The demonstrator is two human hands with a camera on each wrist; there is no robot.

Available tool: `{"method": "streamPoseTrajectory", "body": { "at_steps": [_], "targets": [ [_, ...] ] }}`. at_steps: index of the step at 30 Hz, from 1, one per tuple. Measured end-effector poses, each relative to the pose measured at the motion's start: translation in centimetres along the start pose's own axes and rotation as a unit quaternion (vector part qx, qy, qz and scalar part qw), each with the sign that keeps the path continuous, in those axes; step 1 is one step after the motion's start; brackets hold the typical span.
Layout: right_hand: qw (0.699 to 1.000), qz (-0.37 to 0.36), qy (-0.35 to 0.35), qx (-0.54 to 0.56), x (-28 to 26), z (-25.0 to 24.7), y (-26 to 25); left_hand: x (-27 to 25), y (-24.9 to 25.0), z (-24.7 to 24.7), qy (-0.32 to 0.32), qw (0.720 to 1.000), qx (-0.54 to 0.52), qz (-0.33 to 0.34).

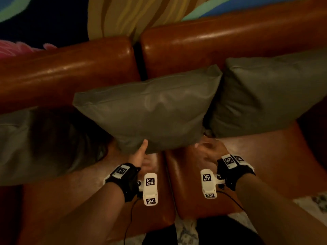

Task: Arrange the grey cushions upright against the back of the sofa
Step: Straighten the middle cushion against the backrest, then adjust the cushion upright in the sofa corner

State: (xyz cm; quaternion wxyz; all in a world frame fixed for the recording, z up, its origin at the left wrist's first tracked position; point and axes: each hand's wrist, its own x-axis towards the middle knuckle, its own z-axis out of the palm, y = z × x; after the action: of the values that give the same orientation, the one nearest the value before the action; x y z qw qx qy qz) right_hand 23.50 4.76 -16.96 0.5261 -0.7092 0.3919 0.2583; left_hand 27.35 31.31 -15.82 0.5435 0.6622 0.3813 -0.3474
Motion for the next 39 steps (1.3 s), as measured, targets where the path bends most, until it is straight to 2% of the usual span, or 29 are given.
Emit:
{"method": "streamPoseTrajectory", "body": {
  "at_steps": [2,4,6,10,13,14,16,17,19,23,26,30,34,39],
  "targets": [
    [0.999,0.044,-0.003,-0.011,-0.7,-2.5,2.0,-2.0,0.0,3.1,-0.036,0.997,0.062,-0.016],
    [0.997,0.077,0.001,-0.012,-1.1,-5.6,3.2,-3.3,0.2,6.4,-0.051,0.99,0.127,0.029],
    [0.996,0.085,0.006,-0.018,-0.6,-9.4,4.0,-4.0,0.7,10.2,-0.062,0.985,0.149,0.059],
    [0.995,0.09,0.011,-0.033,1.9,-17.4,5.8,-4.4,1.7,18.0,-0.068,0.979,0.175,0.076],
    [0.995,0.083,0.016,-0.052,5.3,-25.1,6.6,-4.8,3.1,24.9,-0.042,0.975,0.189,0.111],
    [0.996,0.067,0.022,-0.058,6.5,-27.7,6.6,-5.1,3.8,27.2,-0.023,0.976,0.179,0.123],
    [0.998,-0.016,0.042,-0.04,9.1,-32.4,5.6,-5.1,5.3,30.6,0.026,0.981,0.135,0.139],
    [0.996,-0.067,0.058,-0.016,10.4,-34.3,4.9,-5.0,6.2,31.9,0.043,0.982,0.102,0.15],
    [0.99,-0.124,0.065,0.034,12.1,-37.1,2.8,-4.0,7.4,33.1,0.062,0.981,0.058,0.176],
    [0.979,-0.192,0.048,0.048,15.1,-38.6,0.4,-2.6,9.3,34.0,0.068,0.966,0.102,0.228],
    [0.975,-0.207,0.046,0.068,16.2,-38.4,0.8,-2.0,9.9,35.0,0.087,0.966,0.099,0.224],
    [0.965,-0.245,0.04,0.079,16.5,-38.6,1.7,-1.8,9.1,36.1,0.063,0.967,0.1,0.227],
    [0.966,-0.243,0.043,0.081,16.2,-41.8,2.6,-2.8,8.1,39.5,0.044,0.975,0.077,0.201],
    [0.963,-0.256,0.059,0.062,17.3,-45.1,3.9,-1.9,9.7,43.0,0.04,0.968,0.083,0.235]
  ]
}}
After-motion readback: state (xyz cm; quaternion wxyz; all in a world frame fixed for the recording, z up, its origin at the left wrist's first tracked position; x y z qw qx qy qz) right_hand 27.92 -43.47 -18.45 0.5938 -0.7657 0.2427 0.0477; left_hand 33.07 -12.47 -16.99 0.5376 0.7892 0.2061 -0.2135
